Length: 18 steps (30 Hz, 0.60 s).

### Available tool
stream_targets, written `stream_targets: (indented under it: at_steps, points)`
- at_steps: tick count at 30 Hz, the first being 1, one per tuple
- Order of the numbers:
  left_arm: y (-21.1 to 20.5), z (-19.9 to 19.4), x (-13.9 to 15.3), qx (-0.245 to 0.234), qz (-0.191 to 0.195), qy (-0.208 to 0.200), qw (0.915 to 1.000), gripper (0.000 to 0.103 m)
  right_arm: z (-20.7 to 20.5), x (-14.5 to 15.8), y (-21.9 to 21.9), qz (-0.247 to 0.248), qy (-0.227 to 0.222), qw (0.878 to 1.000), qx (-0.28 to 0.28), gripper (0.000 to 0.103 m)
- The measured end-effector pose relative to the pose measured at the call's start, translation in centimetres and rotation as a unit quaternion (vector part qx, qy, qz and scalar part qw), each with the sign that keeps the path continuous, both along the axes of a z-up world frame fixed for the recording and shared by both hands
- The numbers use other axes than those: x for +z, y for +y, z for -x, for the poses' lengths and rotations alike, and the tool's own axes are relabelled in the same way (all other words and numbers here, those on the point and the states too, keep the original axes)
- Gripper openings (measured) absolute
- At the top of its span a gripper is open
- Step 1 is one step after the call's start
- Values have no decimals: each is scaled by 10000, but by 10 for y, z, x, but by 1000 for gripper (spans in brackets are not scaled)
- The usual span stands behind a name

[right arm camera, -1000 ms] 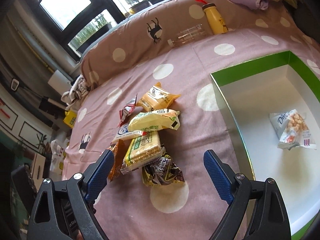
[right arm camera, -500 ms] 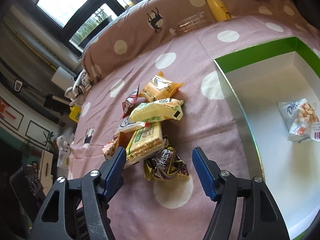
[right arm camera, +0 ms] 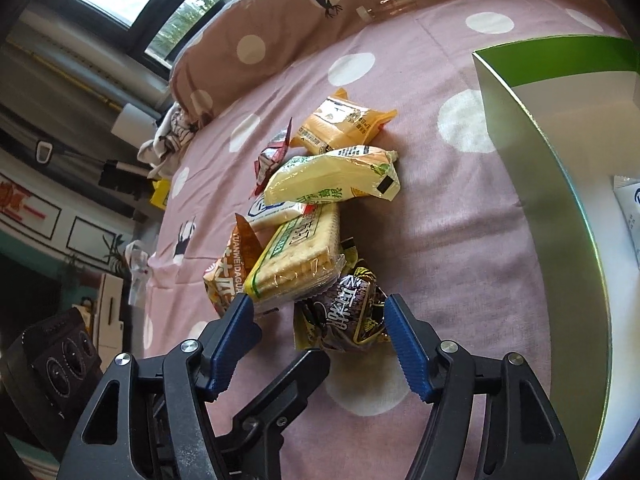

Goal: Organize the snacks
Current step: 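Grasp the yellow-black snack bag with the right gripper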

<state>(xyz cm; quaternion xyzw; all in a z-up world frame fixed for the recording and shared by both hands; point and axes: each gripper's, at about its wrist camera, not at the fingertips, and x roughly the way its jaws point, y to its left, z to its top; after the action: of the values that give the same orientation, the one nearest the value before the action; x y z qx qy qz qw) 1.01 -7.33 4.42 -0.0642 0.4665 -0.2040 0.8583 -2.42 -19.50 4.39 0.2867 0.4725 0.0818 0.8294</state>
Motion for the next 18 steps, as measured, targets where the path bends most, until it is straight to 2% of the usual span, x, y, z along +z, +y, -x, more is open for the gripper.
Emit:
stream_targets:
  at_steps: [3,8,12,18]
  points:
    - [-2,-3,-4,-55,85,86,9999,61,1,-1,1,-16,1,10000,34,70]
    - [-2,-5,-6,-60,132,133,9998,60,4,3,1,-28,-56,9999,131,70]
    - [-1,-7,-8,-85,222,182,9996,60,3,-1,1,88,132,9998,125,70]
    - [-1,-12,-7,-132,292,192,9993,60,0,-3,1,147,173,9996,147,70]
